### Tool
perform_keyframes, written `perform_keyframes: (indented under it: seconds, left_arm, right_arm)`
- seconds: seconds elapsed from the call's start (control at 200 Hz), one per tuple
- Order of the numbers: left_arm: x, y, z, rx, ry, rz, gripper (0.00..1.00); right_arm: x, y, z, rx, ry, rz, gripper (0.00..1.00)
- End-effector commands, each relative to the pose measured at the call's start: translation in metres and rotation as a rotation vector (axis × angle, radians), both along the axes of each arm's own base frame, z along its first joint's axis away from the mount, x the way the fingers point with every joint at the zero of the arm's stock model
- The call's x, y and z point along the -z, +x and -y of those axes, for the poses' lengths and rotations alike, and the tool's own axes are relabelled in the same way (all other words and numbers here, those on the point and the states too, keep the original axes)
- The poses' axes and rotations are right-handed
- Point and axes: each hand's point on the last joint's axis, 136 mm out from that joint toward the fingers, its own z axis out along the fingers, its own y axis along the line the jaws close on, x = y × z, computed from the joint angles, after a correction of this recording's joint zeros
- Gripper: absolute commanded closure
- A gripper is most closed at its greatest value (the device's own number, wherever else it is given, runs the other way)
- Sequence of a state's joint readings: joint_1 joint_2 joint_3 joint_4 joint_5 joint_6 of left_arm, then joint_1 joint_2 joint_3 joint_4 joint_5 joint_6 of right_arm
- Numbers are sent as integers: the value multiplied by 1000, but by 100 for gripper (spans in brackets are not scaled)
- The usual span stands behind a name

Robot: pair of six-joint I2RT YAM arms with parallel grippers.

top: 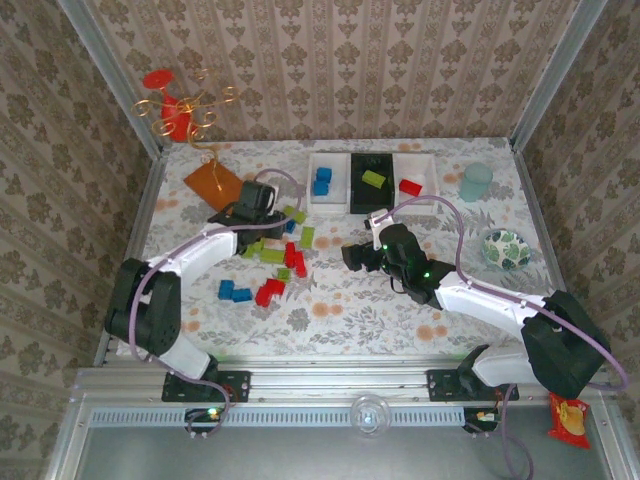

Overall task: Sort the legos into containers by color
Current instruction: Place the lego in the container.

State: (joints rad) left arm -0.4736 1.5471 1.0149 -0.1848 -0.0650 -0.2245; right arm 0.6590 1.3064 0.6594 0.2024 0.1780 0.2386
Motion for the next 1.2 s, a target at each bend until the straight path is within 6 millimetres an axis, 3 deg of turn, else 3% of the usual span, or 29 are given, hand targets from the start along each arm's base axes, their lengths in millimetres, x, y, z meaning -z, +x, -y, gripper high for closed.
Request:
perform_keyframes:
  seconds: [0.0, 0.185, 0.39, 0.53, 0.81, 1.03, 1.195]
  left_arm:
    - [-40, 8, 27, 29, -118, 110, 72]
    - [-66, 17, 76, 105, -223, 168, 72]
    - [-81, 30, 150, 218, -319, 199, 71]
    - [-84, 39, 204, 310, -359, 226, 71]
    - [-64, 59, 292, 440, -428, 202, 71]
    - [-46, 74, 334, 504, -444, 175, 71]
    - [-36, 90, 352, 511, -450, 166, 68]
  right_arm:
    - [-19, 5, 7, 48, 15, 50, 6]
    - [-23, 9, 32, 137, 31, 62, 5]
    - [-47, 5, 108, 390, 95, 133, 4]
    - [-62, -7, 139, 493, 155, 216, 4]
    - [-63, -13, 144, 514, 198, 250, 4]
    - [-62, -14, 141, 499, 226, 253, 4]
    - [-65, -16, 141, 496, 242, 263, 4]
